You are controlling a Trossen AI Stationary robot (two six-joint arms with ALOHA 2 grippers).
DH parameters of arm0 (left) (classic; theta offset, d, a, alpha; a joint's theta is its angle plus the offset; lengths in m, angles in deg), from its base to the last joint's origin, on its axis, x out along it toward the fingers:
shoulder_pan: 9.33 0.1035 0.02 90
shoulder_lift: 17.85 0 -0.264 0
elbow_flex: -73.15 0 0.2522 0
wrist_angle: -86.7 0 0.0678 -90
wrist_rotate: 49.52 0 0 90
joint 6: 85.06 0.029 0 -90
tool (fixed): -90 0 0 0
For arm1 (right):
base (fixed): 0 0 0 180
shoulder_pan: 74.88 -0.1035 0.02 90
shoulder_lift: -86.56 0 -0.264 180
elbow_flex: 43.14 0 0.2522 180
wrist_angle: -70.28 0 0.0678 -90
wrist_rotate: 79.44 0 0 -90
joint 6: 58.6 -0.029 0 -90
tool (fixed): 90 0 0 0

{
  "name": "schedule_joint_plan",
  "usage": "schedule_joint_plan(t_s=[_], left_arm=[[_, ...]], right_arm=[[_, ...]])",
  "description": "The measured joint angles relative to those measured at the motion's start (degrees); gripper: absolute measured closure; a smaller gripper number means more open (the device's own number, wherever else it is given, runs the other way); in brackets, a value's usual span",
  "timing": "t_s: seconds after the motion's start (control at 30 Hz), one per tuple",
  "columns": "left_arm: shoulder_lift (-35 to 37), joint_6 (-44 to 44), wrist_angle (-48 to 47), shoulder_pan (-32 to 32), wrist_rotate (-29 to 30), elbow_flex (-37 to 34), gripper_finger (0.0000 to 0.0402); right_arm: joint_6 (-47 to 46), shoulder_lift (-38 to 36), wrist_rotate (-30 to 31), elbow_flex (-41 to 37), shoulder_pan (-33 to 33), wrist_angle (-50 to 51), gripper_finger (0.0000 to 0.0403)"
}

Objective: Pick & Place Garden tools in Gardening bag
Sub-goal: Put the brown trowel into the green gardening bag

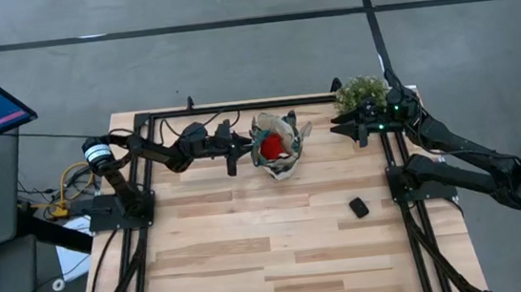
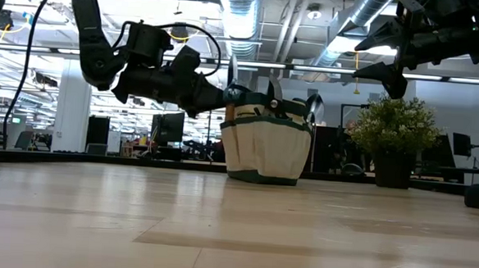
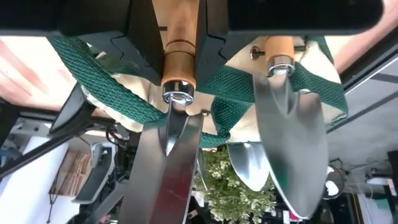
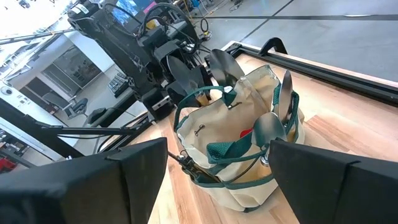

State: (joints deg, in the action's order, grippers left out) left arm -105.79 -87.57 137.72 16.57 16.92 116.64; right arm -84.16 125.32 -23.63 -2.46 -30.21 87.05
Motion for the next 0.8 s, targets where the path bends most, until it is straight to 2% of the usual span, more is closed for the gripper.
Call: schedule_joint_plan(t_s=[0.17,0.43,0.8], left_arm=[[-1.68,0.99,2.78,-0.38,0.03,0.0,0.033],[-8.77,0.62,11.2,-0.36,1.63,0.0,0.0329],[-11.19,2.21,13.31,-1.27,2.15,0.0,0.0329]], right_arm=[[0.01,0.02,0.0,0.0,0.0,0.0,0.0138],[0.03,0.01,-0.04,0.0,0.0,0.0,0.0138],[1.06,0.0,-0.12,0.0,0.0,0.0,0.0138]])
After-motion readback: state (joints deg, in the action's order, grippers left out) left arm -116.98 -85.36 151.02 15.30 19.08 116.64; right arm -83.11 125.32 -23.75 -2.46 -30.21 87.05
